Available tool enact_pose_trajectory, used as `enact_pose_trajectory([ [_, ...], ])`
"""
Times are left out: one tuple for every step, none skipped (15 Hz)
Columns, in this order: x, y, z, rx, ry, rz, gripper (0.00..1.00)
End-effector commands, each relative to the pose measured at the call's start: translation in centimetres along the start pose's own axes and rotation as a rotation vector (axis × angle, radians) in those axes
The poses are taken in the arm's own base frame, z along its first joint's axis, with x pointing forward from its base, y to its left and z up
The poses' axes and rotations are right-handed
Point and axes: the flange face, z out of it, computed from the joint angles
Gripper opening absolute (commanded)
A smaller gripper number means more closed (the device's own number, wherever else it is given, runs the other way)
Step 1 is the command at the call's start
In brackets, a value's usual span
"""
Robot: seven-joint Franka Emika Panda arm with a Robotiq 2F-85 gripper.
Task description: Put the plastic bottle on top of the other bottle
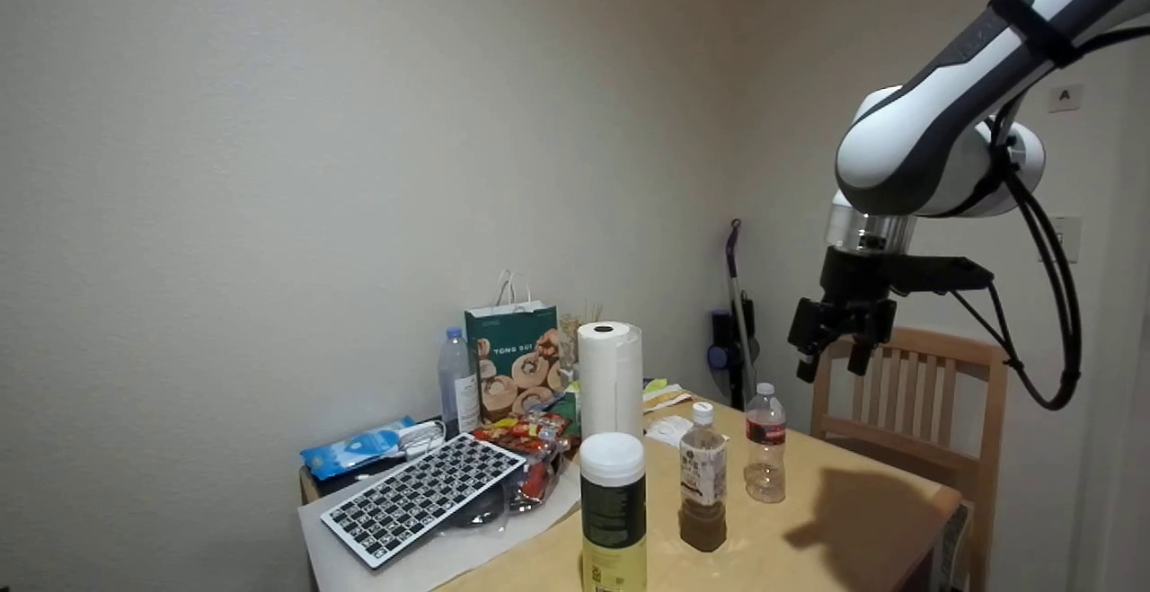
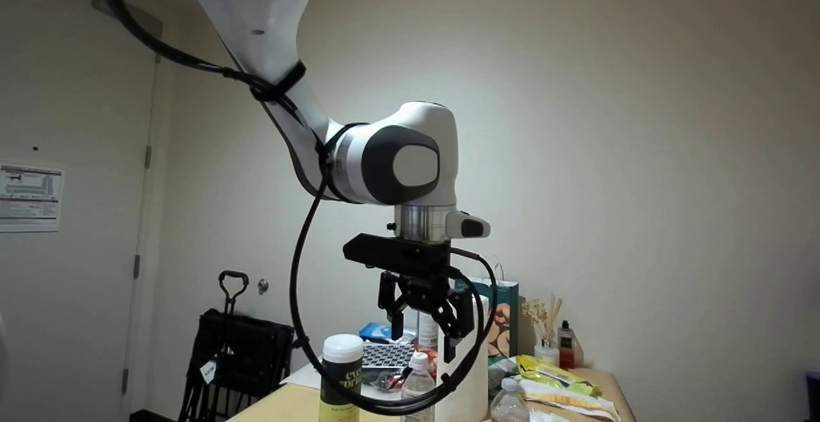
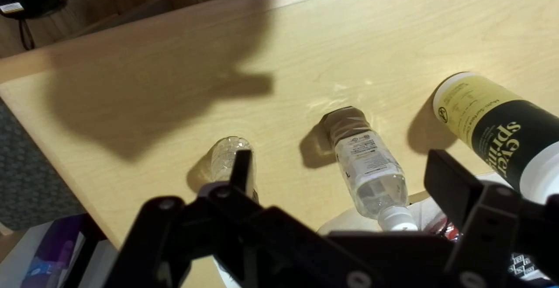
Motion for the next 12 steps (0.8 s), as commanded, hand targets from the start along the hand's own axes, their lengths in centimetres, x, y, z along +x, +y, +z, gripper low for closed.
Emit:
enact_pose_trajectory([
  [0.0, -0.2, -0.1, 0.000, 0.001, -0.004, 1.00],
  [0.0, -0.2, -0.2, 0.000, 0.003, -0.005, 1.00],
  [0.0, -0.2, -0.2, 0.000, 0.003, -0.004, 1.00],
  [0.0, -0.2, -0.2, 0.000, 0.003, -0.005, 1.00],
  [0.5, -0.1, 0.2, -0.002, -0.006, -0.009, 1.00],
  [1.1, 0.1, 0.4, -0.005, -0.008, -0.020, 1.00],
  [1.9, 0.3, 0.7, 0.016, -0.018, -0.048, 1.00],
  [2.4, 0.5, 0.8, 0.026, -0.015, -0.058, 1.00],
  [3.5, 1.1, 1.2, 0.027, -0.021, -0.063, 1.00],
  [4.3, 1.5, 1.4, 0.025, -0.028, -0.073, 1.00],
  [5.2, 1.9, 1.8, 0.022, -0.034, -0.084, 1.00],
  [6.0, 2.3, 2.1, 0.020, -0.045, -0.098, 1.00],
])
